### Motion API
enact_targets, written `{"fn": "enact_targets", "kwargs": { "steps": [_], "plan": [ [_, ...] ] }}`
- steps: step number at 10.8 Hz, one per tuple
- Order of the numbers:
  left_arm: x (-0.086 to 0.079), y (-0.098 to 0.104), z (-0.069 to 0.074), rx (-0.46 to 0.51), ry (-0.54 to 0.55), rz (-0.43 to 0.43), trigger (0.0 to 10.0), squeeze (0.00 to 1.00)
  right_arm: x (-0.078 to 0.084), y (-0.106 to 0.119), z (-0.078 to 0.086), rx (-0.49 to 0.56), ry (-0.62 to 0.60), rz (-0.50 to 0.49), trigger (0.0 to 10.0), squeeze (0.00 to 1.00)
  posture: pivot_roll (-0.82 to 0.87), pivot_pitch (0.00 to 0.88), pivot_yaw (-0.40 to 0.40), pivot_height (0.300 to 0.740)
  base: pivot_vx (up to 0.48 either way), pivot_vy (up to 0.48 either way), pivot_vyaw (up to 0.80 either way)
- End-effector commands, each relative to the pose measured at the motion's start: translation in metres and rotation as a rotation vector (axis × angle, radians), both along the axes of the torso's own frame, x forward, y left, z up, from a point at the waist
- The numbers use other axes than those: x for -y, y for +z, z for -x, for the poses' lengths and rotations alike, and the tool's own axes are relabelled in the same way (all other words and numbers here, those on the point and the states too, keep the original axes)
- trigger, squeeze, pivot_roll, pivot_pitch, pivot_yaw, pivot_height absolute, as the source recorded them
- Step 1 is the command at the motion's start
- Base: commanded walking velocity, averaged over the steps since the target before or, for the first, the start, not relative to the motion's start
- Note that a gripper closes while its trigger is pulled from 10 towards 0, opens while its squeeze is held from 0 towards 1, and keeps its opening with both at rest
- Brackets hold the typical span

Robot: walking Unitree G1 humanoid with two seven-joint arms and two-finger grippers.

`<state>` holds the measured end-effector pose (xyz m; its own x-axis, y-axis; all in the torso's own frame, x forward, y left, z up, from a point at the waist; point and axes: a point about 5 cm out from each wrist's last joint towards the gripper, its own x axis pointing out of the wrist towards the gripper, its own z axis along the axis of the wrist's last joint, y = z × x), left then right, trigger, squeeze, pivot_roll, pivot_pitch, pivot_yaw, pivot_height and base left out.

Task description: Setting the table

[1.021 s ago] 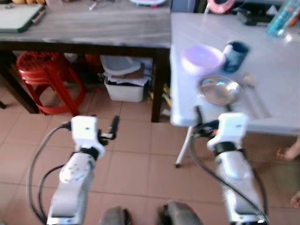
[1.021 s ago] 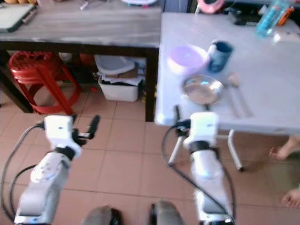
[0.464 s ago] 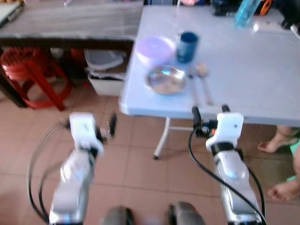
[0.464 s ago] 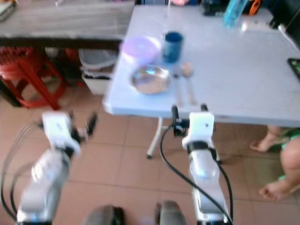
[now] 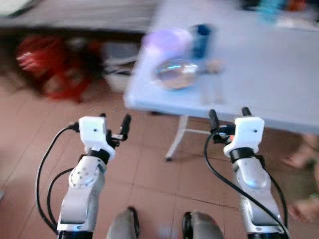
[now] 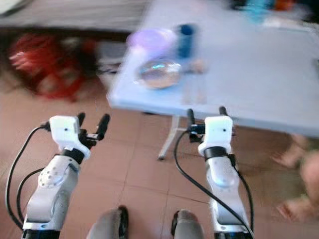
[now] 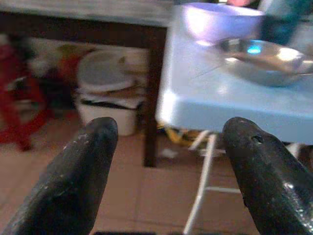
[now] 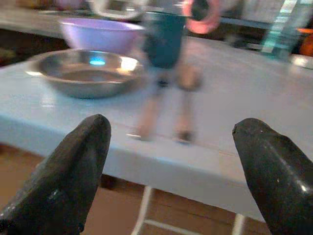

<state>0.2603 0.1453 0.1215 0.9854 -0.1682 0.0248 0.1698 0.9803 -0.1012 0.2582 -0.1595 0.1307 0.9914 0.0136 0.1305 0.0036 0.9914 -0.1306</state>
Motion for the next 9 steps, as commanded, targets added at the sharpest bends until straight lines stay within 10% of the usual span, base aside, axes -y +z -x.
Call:
{"fn": "enact_targets", "kwargs": {
  "steps": [1, 9],
  "plan": [
    [-0.002, 0.001, 0.000, 0.009, 0.017, -0.010, 10.0, 0.00, -0.003, 0.005, 0.001, 0.016, 0.017, 0.001, 10.0, 0.00, -0.09, 0.164, 0.043, 0.740, 0.289, 0.000, 0.00],
    [0.002, 0.003, -0.002, 0.022, -0.002, 0.021, 10.0, 0.00, -0.008, 0.028, 0.000, 0.124, 0.027, 0.084, 10.0, 0.00, -0.09, 0.161, 0.032, 0.740, 0.306, 0.000, 0.00]
  ]
}}
